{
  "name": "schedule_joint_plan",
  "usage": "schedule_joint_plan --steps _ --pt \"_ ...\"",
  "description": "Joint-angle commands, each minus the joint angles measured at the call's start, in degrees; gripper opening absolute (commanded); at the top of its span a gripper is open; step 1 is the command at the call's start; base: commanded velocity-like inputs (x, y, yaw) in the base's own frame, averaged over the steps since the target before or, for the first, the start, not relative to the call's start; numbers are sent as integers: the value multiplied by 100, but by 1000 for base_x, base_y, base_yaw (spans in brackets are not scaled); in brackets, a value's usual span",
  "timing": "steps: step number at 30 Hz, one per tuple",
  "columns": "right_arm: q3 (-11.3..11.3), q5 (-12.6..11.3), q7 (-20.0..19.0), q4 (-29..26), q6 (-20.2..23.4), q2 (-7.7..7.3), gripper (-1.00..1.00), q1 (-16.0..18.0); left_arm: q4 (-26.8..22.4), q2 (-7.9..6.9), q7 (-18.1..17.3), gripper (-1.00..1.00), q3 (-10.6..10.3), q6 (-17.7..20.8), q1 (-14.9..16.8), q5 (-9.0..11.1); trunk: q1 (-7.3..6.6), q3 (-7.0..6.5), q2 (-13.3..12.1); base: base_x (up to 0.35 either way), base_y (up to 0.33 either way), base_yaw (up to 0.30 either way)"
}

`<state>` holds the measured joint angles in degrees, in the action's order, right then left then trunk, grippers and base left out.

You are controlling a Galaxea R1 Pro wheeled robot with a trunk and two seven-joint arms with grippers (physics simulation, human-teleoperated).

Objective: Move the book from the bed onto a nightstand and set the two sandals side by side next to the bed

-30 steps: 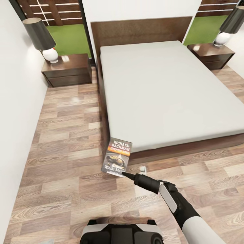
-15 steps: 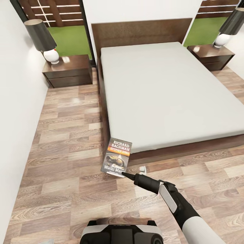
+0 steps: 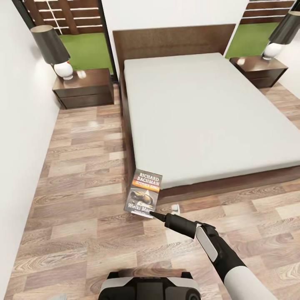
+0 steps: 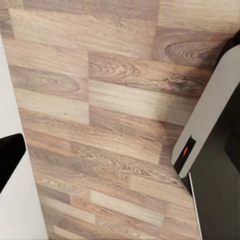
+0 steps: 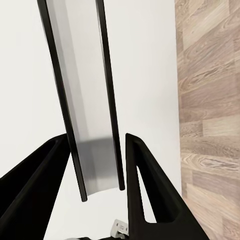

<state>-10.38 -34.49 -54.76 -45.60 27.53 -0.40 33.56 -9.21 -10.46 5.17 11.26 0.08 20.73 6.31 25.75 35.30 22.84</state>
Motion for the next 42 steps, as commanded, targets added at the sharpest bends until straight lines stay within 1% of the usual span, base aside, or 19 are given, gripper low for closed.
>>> schedule_joint_plan --steps 1,42 --pt "-14 -49 4 -1 43 -4 -100 2 -2 0 10 100 -14 1 1 59 3 -1 8 0 0 0" --pt "-25 -49 -1 -10 34 -5 -100 2 -2 0 14 100 -19 1 3 49 3 -370 8 0 0 0"
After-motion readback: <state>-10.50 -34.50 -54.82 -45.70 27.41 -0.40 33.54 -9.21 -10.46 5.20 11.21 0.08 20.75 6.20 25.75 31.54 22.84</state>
